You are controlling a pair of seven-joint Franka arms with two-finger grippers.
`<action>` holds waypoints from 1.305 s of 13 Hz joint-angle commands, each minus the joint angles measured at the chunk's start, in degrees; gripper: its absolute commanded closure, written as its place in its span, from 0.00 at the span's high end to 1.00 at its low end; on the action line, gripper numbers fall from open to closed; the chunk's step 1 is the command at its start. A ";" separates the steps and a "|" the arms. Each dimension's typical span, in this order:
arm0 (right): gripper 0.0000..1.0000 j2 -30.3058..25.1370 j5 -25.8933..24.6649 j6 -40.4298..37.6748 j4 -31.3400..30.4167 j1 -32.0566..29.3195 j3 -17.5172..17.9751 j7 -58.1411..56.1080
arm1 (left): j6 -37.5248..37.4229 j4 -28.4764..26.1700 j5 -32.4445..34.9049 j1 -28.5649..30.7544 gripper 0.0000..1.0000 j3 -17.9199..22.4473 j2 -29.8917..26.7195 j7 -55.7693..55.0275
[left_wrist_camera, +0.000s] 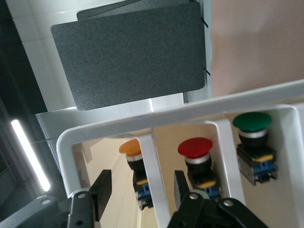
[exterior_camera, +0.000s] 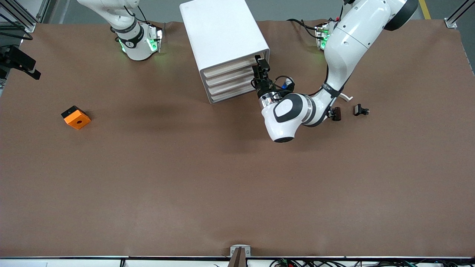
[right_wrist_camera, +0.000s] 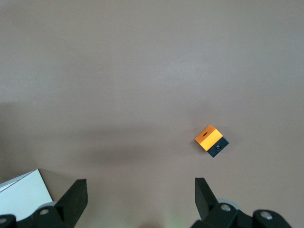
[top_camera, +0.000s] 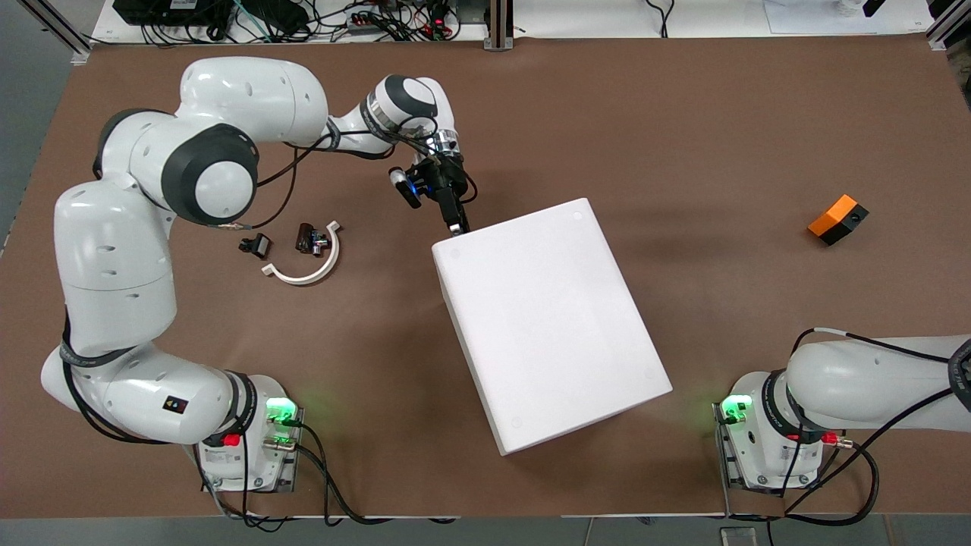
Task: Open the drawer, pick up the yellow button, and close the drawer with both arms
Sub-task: 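Close the left gripper on the front of the lowest drawer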
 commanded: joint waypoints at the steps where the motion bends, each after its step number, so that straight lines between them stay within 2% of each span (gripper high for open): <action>1: 1.00 -0.11 -0.21 -0.26 0.05 0.28 -0.04 2.14 | -0.83 -1.27 -0.31 0.02 0.60 0.04 0.32 -1.03; 3: 1.00 -0.11 -0.21 -0.17 0.05 0.19 -0.04 2.14 | -0.82 -1.27 -0.22 0.02 0.60 0.13 0.75 -1.03; 4: 1.00 -0.11 -0.21 -0.26 0.05 0.19 -0.04 2.14 | -0.82 -1.36 -0.22 -0.06 0.57 0.13 0.84 -1.55; 8: 1.00 -0.11 -0.21 -0.17 -0.04 0.28 -0.04 2.14 | -0.82 -1.45 -0.13 -0.42 0.36 0.21 1.11 -3.92; 9: 1.00 -0.11 -0.21 -0.17 0.05 0.28 -0.04 2.14 | -0.82 -1.45 -0.04 -0.42 0.29 0.13 1.11 -4.71; 12: 1.00 -0.11 -0.21 -0.08 0.05 0.20 -0.04 2.14 | -0.82 -2.24 0.13 -0.77 0.16 0.30 1.19 -5.33; 17: 1.00 -0.11 0.05 0.36 0.05 0.19 -0.13 2.14 | -0.82 -2.24 1.45 -0.59 0.16 0.30 1.37 -5.33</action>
